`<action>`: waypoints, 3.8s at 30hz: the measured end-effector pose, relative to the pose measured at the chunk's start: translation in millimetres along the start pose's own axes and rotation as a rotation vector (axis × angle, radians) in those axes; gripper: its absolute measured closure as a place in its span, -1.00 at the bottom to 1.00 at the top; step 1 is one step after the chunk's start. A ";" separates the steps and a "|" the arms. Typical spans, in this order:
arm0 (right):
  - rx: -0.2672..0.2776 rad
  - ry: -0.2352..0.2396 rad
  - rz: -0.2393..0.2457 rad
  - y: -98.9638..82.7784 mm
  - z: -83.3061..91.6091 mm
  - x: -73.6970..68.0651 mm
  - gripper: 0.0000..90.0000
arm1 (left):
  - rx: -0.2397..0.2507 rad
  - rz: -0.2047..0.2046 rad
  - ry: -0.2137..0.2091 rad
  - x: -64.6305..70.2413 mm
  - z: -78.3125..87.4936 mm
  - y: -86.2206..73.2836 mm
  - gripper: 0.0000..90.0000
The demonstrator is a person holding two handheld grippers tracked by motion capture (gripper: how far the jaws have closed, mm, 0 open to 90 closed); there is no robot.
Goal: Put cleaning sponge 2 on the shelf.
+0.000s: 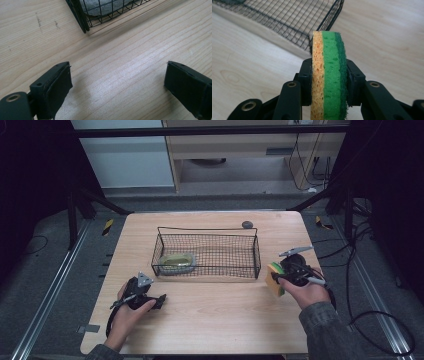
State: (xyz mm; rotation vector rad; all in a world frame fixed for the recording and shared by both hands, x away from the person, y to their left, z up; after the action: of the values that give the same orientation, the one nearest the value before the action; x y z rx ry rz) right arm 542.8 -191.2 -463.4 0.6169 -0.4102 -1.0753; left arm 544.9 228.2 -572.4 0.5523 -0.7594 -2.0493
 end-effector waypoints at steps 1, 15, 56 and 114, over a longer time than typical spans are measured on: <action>0.006 -0.007 0.000 4.1 1.1 4.3 0.43 | 0.000 0.002 0.000 -0.3 -0.2 -0.1 -0.86; 0.120 -0.063 0.074 79.0 23.1 31.3 0.43 | 0.006 0.038 -0.022 -2.0 -2.2 -2.1 -0.91; 0.216 0.024 0.126 139.5 -4.5 0.3 0.43 | 0.025 0.068 -0.044 -2.3 -4.0 -3.9 -0.96; 0.128 0.078 0.067 101.6 -97.3 -3.1 0.43 | 0.029 0.057 -0.054 -1.0 -5.1 -3.2 -0.98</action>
State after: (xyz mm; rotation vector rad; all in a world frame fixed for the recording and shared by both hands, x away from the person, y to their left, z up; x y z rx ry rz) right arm 668.5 -128.6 -471.9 0.7513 -0.4313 -0.9628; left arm 546.8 228.9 -578.2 0.4880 -0.8281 -2.0107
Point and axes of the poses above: each handheld gripper's, and its own axes: z roughly backward along the jaws, y roughly out of its top, x roughly to its right, the point moved 10 cm from there along -z, roughly forward along the jaws, and after that the axes turned 2 degrees about x, right-handed, at the moved point
